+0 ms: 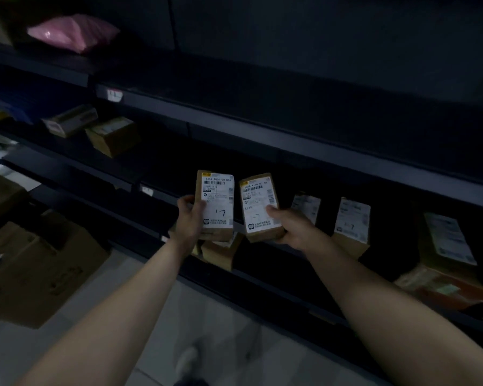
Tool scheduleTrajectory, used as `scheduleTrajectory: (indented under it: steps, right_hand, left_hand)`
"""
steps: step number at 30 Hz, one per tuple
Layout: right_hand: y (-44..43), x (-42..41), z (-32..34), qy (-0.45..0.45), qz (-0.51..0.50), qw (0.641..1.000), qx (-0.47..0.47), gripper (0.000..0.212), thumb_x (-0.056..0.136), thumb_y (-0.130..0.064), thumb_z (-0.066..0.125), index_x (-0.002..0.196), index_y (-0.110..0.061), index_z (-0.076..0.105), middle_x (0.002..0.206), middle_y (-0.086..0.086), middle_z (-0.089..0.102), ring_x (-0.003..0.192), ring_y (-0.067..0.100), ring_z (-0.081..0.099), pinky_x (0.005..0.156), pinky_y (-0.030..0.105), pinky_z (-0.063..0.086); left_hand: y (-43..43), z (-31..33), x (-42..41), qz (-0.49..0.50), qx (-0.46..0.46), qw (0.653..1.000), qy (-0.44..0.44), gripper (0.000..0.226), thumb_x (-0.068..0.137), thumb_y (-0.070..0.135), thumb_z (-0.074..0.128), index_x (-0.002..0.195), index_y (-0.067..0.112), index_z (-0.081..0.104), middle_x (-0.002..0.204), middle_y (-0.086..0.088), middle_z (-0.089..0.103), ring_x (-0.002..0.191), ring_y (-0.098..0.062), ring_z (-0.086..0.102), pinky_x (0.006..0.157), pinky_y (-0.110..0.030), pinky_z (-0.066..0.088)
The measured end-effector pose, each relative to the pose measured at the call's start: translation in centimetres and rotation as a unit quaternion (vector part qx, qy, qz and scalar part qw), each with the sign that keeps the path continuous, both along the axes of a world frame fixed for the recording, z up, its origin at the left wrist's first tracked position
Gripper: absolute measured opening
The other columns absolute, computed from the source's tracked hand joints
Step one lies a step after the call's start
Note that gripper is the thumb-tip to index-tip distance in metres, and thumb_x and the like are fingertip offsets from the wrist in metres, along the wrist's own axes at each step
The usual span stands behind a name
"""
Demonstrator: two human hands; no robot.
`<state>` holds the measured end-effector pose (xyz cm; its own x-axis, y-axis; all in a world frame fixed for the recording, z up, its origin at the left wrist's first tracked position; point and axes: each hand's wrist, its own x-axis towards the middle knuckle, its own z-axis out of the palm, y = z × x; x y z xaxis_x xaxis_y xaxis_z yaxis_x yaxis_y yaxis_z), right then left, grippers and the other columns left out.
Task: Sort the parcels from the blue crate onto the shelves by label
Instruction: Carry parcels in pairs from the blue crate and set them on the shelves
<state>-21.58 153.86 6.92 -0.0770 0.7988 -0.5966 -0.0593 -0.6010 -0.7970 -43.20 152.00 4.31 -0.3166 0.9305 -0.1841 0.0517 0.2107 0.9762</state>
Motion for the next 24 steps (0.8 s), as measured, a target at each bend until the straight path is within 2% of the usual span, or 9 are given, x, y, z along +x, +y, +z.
scheduleTrajectory:
  steps: [5,7,9,11,15,16,19,20,24]
  right_hand:
    - [3.2,-2.2,-1.5,-0.020,-0.092,0.995,-0.015,0.045,0.096,-0.033,0.057,0.133,-0.010,0.051,0.129,0.013,0.060,0.082,0.022,0.062,0.052,0.030,0.046]
    - [4.2,-3.1,-2.0,-0.018,-0.118,0.993,-0.020,0.046,0.097,-0.032,0.055,0.136,-0.008,0.049,0.133,0.014,0.058,0.095,0.027,0.060,0.064,0.037,0.050]
    - [5.1,-3.6,-2.6,-0.028,-0.131,0.991,-0.024,0.043,0.098,-0.031,0.052,0.133,-0.007,0.049,0.134,0.016,0.056,0.111,0.033,0.058,0.087,0.047,0.049]
    - [5.7,-4.1,-3.2,-0.028,-0.145,0.989,-0.019,0.043,0.099,-0.029,0.051,0.135,-0.008,0.046,0.137,0.015,0.053,0.120,0.036,0.054,0.095,0.045,0.044]
    - [6.4,-5.3,-4.3,-0.003,-0.193,0.981,-0.006,0.046,0.100,-0.024,0.049,0.142,-0.007,0.039,0.139,0.017,0.051,0.087,0.023,0.060,0.057,0.027,0.055]
    - [6.5,-5.5,-4.6,-0.005,-0.203,0.979,-0.011,0.047,0.100,-0.024,0.049,0.143,-0.008,0.039,0.138,0.017,0.051,0.088,0.024,0.060,0.058,0.029,0.055]
    - [6.7,-5.7,-5.8,-0.026,-0.214,0.976,-0.042,0.049,0.099,-0.029,0.051,0.142,-0.009,0.040,0.136,0.016,0.053,0.112,0.036,0.058,0.084,0.040,0.050]
    - [6.7,-5.7,-6.1,-0.032,-0.217,0.975,-0.048,0.048,0.099,-0.029,0.051,0.142,-0.009,0.040,0.133,0.014,0.055,0.111,0.036,0.058,0.084,0.040,0.049]
    - [7.2,-5.7,-6.4,-0.015,-0.236,0.971,-0.045,0.043,0.100,-0.025,0.049,0.138,-0.006,0.042,0.126,0.014,0.058,0.077,0.021,0.061,0.048,0.027,0.053]
  left_hand:
    - [6.1,-1.2,-1.0,-0.068,-0.031,0.997,0.026,0.038,0.101,0.028,0.040,0.131,0.009,0.028,0.103,-0.008,0.051,0.083,-0.022,0.054,0.060,-0.028,0.046]
    - [8.5,-1.6,-1.7,-0.089,-0.048,0.995,0.023,0.042,0.101,0.028,0.040,0.135,0.008,0.027,0.106,-0.009,0.050,0.077,-0.018,0.053,0.054,-0.027,0.043]
    - [10.5,-2.1,-2.3,-0.109,-0.064,0.992,0.032,0.044,0.101,0.029,0.041,0.136,0.008,0.026,0.106,-0.010,0.051,0.075,-0.016,0.053,0.051,-0.025,0.041]
    - [12.3,-2.4,-2.8,-0.137,-0.070,0.987,0.035,0.046,0.100,0.027,0.042,0.138,0.008,0.024,0.108,-0.013,0.052,0.087,-0.027,0.058,0.054,-0.026,0.042]
    - [15.2,-3.5,-3.2,-0.186,-0.108,0.977,0.010,0.055,0.101,0.018,0.040,0.146,0.006,0.011,0.126,-0.022,0.049,0.117,-0.039,0.051,0.070,-0.032,0.042]
    - [15.6,-3.7,-3.2,-0.191,-0.119,0.974,0.005,0.059,0.101,0.017,0.041,0.147,0.006,0.007,0.132,-0.022,0.048,0.119,-0.039,0.050,0.074,-0.032,0.042]
    - [16.6,-4.8,-3.0,-0.212,-0.142,0.967,-0.012,0.067,0.101,0.017,0.042,0.150,0.008,-0.003,0.141,-0.020,0.043,0.124,-0.038,0.047,0.085,-0.033,0.042]
    - [16.8,-5.2,-3.0,-0.218,-0.150,0.964,-0.010,0.068,0.101,0.019,0.042,0.150,0.008,-0.004,0.140,-0.018,0.043,0.125,-0.038,0.046,0.087,-0.034,0.042]
    - [17.9,-6.6,-2.9,-0.230,-0.194,0.953,0.024,0.056,0.100,0.028,0.042,0.146,0.001,0.024,0.134,-0.020,0.051,0.117,-0.036,0.053,0.091,-0.037,0.046]
